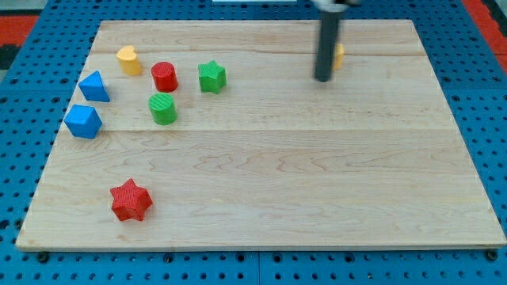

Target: Line up the hexagon and green blocks diagonally at the right side of the red circle

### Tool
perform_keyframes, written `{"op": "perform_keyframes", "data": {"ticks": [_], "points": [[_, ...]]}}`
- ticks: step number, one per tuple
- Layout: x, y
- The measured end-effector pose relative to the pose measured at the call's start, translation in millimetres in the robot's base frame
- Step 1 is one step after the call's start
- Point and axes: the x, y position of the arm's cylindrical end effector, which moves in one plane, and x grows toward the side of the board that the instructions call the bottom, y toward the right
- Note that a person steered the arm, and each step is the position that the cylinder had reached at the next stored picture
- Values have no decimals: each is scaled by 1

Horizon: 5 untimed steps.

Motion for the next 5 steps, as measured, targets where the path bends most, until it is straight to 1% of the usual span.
{"op": "perform_keyframes", "data": {"ticks": [1,3,4,5], "points": [[-34,53],[-51,-87],[-52,-150],[-52,-175]]}}
